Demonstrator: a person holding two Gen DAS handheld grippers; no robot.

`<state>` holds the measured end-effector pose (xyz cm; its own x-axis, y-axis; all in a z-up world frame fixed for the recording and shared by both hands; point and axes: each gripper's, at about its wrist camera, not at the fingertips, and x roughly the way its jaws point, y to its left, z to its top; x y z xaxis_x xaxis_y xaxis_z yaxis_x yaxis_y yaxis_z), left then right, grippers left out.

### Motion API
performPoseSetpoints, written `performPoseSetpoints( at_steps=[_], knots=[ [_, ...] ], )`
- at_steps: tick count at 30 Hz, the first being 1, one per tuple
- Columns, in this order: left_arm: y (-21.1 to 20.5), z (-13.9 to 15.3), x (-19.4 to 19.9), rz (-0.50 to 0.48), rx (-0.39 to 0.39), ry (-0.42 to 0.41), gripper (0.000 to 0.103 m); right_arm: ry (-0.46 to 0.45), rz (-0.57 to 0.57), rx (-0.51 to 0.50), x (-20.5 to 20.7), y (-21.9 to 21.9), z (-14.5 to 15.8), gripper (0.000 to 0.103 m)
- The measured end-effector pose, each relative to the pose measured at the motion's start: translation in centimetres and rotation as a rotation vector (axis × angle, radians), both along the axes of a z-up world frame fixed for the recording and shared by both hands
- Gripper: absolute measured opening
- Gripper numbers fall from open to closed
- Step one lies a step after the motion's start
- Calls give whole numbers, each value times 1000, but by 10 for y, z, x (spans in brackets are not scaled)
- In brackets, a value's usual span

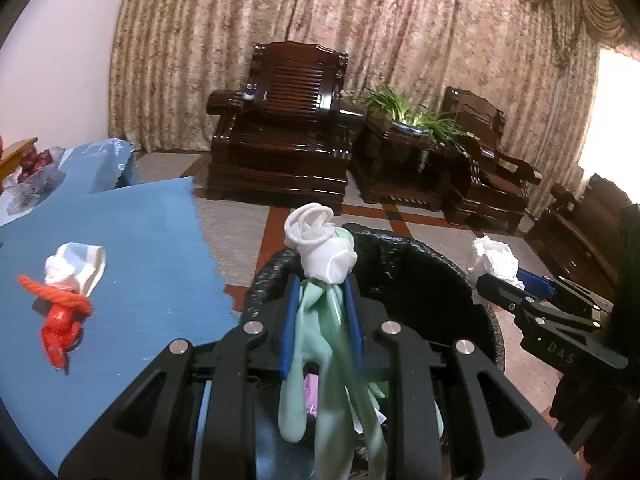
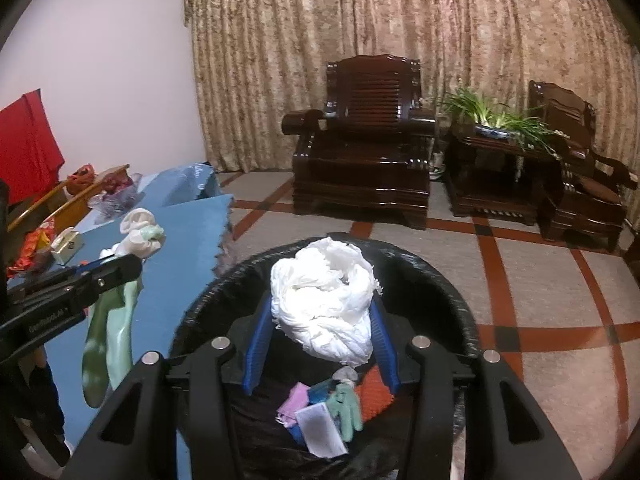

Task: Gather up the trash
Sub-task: 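Carry glove and tissue over the bin and open both grippers, then grasp the red plastic bag with the left gripper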

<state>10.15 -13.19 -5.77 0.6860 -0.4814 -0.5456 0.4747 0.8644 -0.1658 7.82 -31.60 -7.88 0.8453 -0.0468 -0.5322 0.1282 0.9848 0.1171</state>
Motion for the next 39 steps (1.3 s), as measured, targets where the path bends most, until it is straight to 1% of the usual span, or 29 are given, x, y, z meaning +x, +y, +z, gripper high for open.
performPoseSetpoints(
  at_steps=[5, 10, 11, 13, 15, 16, 17, 18, 19, 20, 21, 22, 24, 25, 27, 30, 39],
  knots=[
    [-25, -8, 7, -20, 15, -7, 21, 14, -18, -4, 1, -12, -7, 46],
    [-40, -17, 15, -47, 25, -2, 22, 34, -34, -4, 5, -19, -16, 47],
    [-43, -18, 17, -54, 23, 3, 22, 37, -38, -7, 5, -20, -18, 49],
    [-47, -20, 21, -69, 18, 19, 27, 41, -45, -11, 6, -22, -19, 51],
    [-48, -22, 23, -76, 11, 31, 33, 43, -53, -14, 5, -24, -21, 60],
    [-48, -22, 23, -78, 8, 29, 36, 42, -57, -14, 4, -25, -22, 62],
    [-47, -22, 24, -78, 8, 26, 43, 39, -60, -15, 3, -25, -22, 65],
    [-45, -21, 23, -77, 8, 21, 49, 36, -63, -16, 3, -27, -22, 70],
    [-43, -20, 22, -72, 9, 13, 50, 33, -67, -19, 2, -28, -21, 73],
    [-40, -19, 22, -67, 11, 9, 53, 30, -69, -19, 1, -28, -21, 77],
    [-39, -18, 22, -62, 11, 9, 58, 29, -70, -19, 0, -28, -21, 84],
    [-33, -18, 23, -49, 8, 9, 60, 25, -74, -18, -1, -27, -20, 87],
    [-23, -16, 22, -29, 3, 6, 69, 12, -78, -8, -3, -27, -18, 97],
    [-20, -14, 22, -23, 3, 3, 71, 8, -78, -4, -3, -27, -17, 97],
    [-10, -10, 21, -5, 9, -7, 82, 4, -72, -2, -3, -24, -13, 97],
    [13, -4, 15, 50, 13, -29, 89, -3, -59, 2, -2, -20, -8, 97],
    [72, 7, 2, 164, 26, -37, 91, -20, 19, 7, 10, 19, 2, 97]
  ],
)
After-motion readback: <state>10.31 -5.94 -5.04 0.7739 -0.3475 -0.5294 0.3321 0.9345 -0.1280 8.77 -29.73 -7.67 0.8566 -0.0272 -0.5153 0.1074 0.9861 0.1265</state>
